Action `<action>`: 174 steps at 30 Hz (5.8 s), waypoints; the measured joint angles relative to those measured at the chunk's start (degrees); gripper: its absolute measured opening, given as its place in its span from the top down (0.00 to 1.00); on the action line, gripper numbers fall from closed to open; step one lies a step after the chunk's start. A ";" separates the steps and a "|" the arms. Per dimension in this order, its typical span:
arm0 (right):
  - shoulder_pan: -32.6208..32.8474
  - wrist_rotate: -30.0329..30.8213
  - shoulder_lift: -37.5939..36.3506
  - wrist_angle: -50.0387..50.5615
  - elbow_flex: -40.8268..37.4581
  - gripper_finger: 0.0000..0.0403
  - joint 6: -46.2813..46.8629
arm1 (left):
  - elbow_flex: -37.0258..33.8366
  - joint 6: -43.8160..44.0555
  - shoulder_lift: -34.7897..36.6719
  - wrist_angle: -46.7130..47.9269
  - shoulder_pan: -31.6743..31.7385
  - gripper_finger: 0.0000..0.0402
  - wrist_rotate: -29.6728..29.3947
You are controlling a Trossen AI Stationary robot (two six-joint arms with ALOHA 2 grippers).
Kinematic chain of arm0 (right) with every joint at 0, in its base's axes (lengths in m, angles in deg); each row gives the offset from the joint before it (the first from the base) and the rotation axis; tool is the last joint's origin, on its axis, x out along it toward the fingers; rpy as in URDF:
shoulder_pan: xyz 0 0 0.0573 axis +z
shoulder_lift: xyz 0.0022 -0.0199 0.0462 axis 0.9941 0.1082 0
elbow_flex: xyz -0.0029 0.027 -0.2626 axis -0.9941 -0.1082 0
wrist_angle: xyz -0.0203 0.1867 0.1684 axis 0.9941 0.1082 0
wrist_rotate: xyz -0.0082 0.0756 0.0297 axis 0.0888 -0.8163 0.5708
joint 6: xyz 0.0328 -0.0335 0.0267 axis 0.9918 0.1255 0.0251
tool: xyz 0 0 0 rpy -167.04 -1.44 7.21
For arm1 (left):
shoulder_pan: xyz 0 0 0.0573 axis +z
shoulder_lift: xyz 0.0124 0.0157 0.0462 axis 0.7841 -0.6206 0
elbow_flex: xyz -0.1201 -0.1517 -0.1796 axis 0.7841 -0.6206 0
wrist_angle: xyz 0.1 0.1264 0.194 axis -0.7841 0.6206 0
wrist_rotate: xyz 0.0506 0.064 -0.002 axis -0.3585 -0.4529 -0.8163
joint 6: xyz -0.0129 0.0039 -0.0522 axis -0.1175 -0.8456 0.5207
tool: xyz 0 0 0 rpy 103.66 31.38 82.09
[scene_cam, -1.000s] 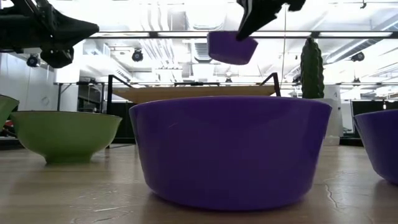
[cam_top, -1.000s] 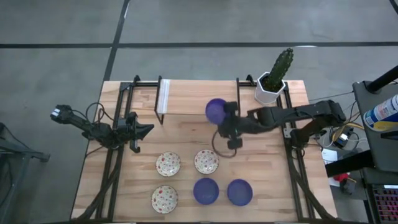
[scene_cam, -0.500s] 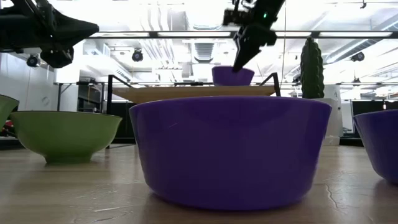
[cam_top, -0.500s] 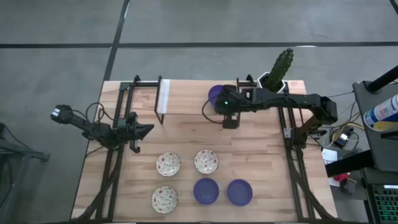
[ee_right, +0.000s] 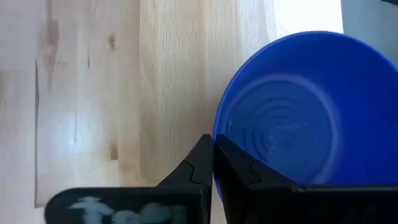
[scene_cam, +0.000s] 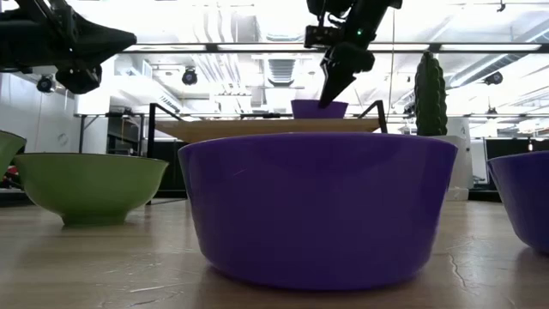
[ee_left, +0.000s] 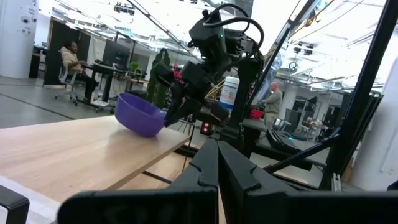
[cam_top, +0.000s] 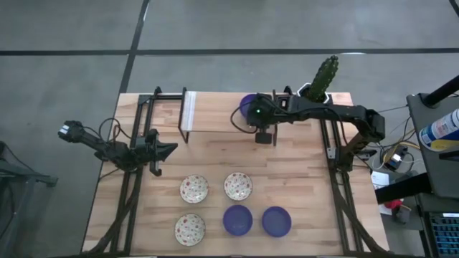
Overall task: Pick & Place Mini bowls
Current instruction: Put the top right blue bowl on the shelf, then stack the right blue bowl on top of the other blue bowl on the shelf
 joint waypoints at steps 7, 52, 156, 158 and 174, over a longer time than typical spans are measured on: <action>-1.57 -3.68 -0.06 0.27 0.12 0.98 0.13 | 0.02 -0.01 -0.02 0.01 0.00 1.00 -0.02; -2.53 -3.92 0.73 9.15 4.02 0.80 2.63 | 0.01 0.00 -0.02 0.03 0.01 1.00 -0.01; 64.00 -3.06 23.18 8.80 8.51 0.70 50.68 | 0.00 0.01 -0.04 1.26 0.01 1.00 0.00; 64.00 -2.89 23.18 8.27 8.36 0.70 50.82 | 0.02 -0.01 -0.04 1.28 0.01 1.00 0.00; 63.98 -2.70 23.18 6.59 5.06 0.75 53.26 | 0.01 0.00 -0.04 1.27 0.00 1.00 0.00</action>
